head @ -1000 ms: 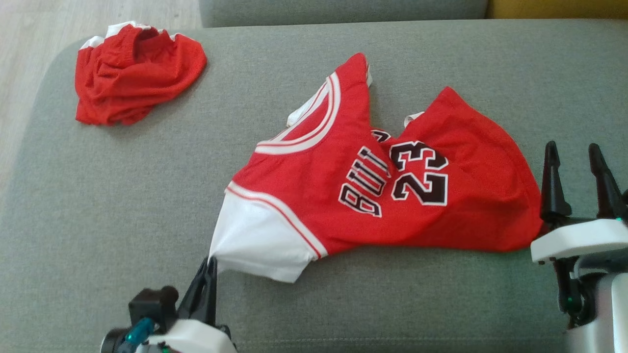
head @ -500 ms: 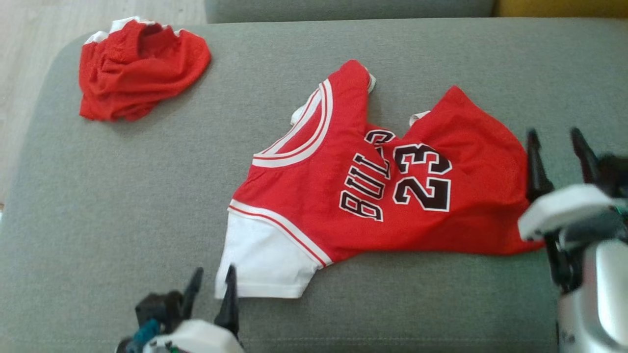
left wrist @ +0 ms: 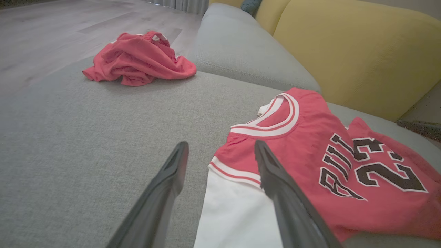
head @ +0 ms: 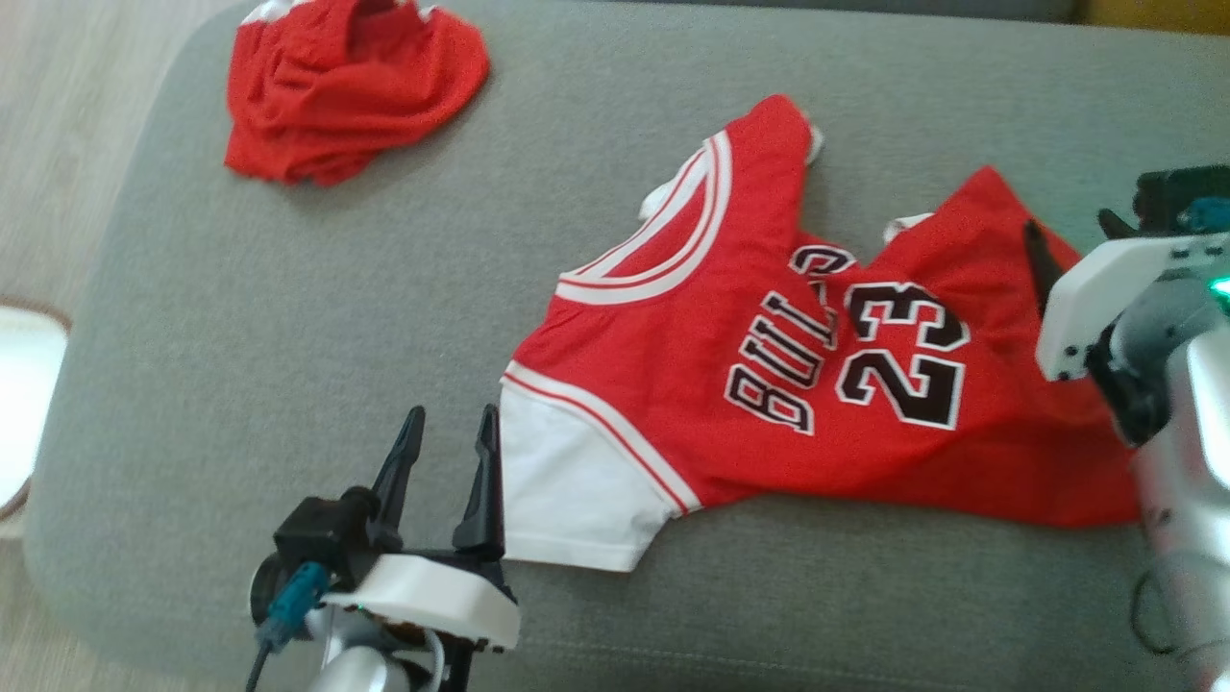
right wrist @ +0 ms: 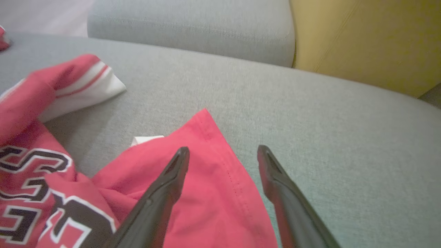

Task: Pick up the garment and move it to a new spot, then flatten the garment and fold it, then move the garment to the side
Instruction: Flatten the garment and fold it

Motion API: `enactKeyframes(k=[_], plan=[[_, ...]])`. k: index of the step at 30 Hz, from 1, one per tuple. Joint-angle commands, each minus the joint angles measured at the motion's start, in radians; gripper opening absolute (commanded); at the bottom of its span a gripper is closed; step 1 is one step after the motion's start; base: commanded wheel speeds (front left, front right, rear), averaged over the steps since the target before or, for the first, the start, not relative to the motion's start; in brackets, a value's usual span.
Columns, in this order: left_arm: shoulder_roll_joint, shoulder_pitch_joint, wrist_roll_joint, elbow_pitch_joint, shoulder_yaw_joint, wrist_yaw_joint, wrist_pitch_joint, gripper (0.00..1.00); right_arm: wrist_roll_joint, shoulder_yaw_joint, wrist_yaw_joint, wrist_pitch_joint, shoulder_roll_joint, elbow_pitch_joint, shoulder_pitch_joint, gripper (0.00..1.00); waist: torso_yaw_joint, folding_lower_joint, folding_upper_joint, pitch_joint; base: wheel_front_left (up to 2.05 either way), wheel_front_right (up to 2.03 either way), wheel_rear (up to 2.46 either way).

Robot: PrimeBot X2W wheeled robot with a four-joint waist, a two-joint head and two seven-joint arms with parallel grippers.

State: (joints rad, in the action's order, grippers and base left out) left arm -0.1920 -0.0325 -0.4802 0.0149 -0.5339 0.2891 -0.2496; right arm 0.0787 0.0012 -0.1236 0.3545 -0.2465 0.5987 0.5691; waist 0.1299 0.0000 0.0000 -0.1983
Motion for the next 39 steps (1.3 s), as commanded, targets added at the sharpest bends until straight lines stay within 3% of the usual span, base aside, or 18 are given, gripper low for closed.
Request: enactKeyframes(k=[1, 8, 15, 16, 17, 19, 20, 28, 39], plan=[[0.003, -0.039, 0.012, -0.038, 0.038, -0.007, -0.012, 1.00, 0.009, 0.025, -0.007, 0.009, -0.032, -0.004, 0.052, 1.00, 0.029, 0.0000, 0.0000, -0.027, 0.00, 0.00, 0.00], [0.028, -0.039, 0.043, -0.047, 0.054, -0.026, -0.012, 1.00, 0.065, 0.075, -0.007, 0.070, -0.100, 0.170, 0.142, 1.00, 0.075, 0.0000, 0.0000, -0.070, 0.00, 0.00, 0.00], [0.045, -0.036, 0.062, -0.050, 0.072, -0.044, -0.012, 1.00, 0.149, 0.150, -0.007, 0.145, -0.129, 0.242, 0.178, 1.00, 0.084, 0.0000, 0.0000, -0.088, 0.00, 0.00, 0.00], [0.048, -0.036, 0.064, -0.049, 0.075, -0.046, -0.012, 1.00, 0.166, 0.165, -0.007, 0.161, -0.132, 0.247, 0.180, 0.80, 0.084, 0.0000, 0.0000, -0.090, 0.00, 0.00, 0.00], [0.051, -0.036, 0.067, -0.049, 0.078, -0.049, -0.012, 1.00, 0.187, 0.178, -0.007, 0.174, -0.134, 0.250, 0.183, 0.48, 0.084, 0.0000, 0.0000, -0.091, 0.00, 0.00, 0.00], [0.055, -0.037, 0.072, -0.048, 0.082, -0.054, -0.012, 1.00, 0.223, 0.196, -0.007, 0.186, -0.142, 0.249, 0.189, 0.22, 0.083, 0.0000, 0.0000, -0.095, 0.00, 0.00, 0.00], [0.057, -0.038, 0.075, -0.048, 0.085, -0.056, -0.012, 1.00, 0.235, 0.201, -0.007, 0.181, -0.148, 0.246, 0.194, 0.00, 0.082, 0.0000, 0.0000, -0.097, 0.00, 0.00, 0.00], [0.072, -0.046, 0.096, -0.044, 0.096, -0.075, -0.012, 1.00, 0.169, 0.133, -0.007, 0.000, -0.177, 0.270, 0.356, 0.00, 0.086, 0.0000, 0.0000, -0.119, 0.00, 0.00, 0.00], [0.095, -0.060, 0.113, -0.037, 0.094, -0.102, -0.012, 1.00, -0.148, -0.130, -0.007, -0.145, -0.185, 0.380, 0.586, 0.00, 0.145, 0.0000, 0.0000, -0.139, 0.00, 0.00, 0.00]])
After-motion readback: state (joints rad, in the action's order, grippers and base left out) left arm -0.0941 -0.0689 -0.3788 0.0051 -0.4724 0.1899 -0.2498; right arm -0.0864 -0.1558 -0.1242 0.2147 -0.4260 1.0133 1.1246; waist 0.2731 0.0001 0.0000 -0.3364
